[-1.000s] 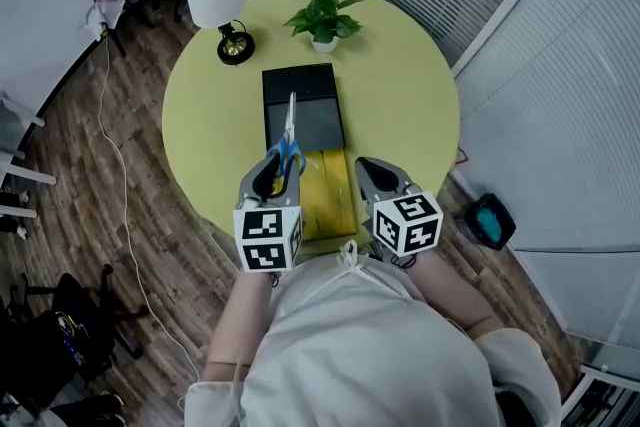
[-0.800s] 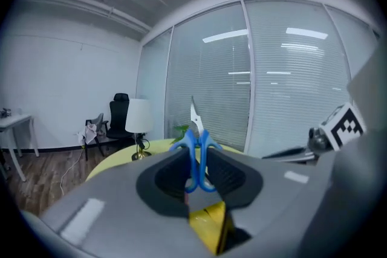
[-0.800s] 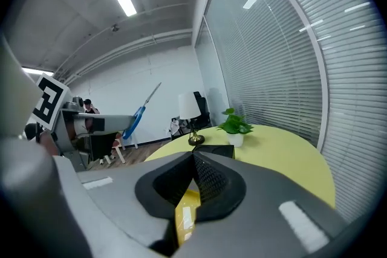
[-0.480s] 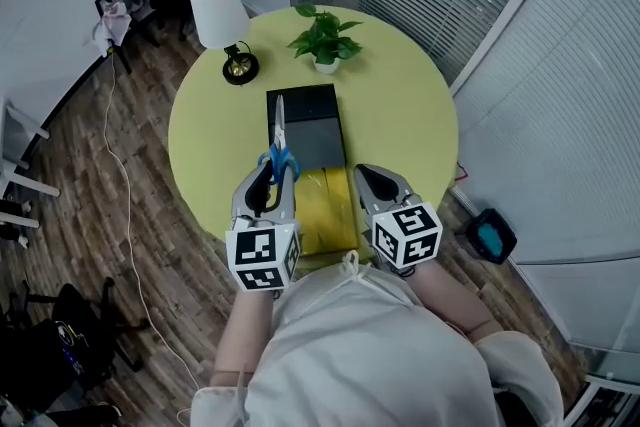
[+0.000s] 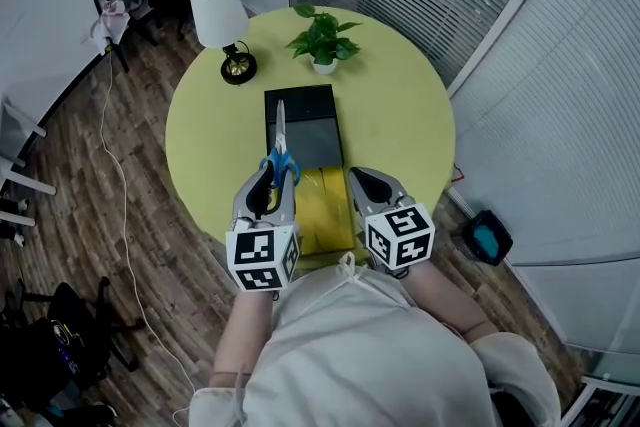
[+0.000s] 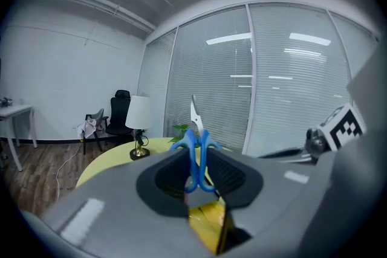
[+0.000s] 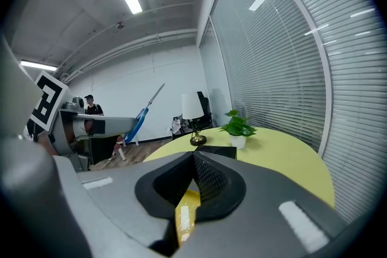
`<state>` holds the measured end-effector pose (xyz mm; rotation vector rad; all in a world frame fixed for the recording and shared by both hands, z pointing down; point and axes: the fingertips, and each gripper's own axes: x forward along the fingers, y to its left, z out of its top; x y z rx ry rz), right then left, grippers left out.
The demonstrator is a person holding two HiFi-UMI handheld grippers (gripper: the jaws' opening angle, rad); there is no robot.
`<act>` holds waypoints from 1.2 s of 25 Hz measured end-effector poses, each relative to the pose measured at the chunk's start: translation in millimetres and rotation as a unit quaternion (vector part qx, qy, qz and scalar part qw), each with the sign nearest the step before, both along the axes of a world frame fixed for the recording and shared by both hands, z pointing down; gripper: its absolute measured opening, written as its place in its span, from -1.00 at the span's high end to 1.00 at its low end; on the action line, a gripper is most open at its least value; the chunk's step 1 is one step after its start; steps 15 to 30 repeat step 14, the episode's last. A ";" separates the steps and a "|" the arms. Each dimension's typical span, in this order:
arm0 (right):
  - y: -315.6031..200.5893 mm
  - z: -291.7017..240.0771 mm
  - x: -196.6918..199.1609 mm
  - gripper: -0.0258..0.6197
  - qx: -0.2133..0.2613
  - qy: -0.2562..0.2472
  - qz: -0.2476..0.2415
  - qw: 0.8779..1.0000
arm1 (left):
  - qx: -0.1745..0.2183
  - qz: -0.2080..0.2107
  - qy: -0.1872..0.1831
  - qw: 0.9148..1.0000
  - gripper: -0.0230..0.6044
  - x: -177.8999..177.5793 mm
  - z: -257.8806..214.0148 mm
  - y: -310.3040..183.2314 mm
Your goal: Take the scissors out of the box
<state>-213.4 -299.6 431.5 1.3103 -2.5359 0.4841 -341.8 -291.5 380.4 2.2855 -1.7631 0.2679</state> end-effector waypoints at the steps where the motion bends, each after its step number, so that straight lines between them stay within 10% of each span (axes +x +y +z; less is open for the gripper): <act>1: 0.7 -0.6 -0.6 0.92 0.001 0.000 0.000 1.000 | 0.000 0.001 0.001 1.000 0.63 0.3 0.1 0.9; 30: 9.0 3.9 -3.1 0.92 -0.003 -0.003 0.009 1.000 | -0.008 0.019 0.002 1.000 0.63 6.7 5.9 10.0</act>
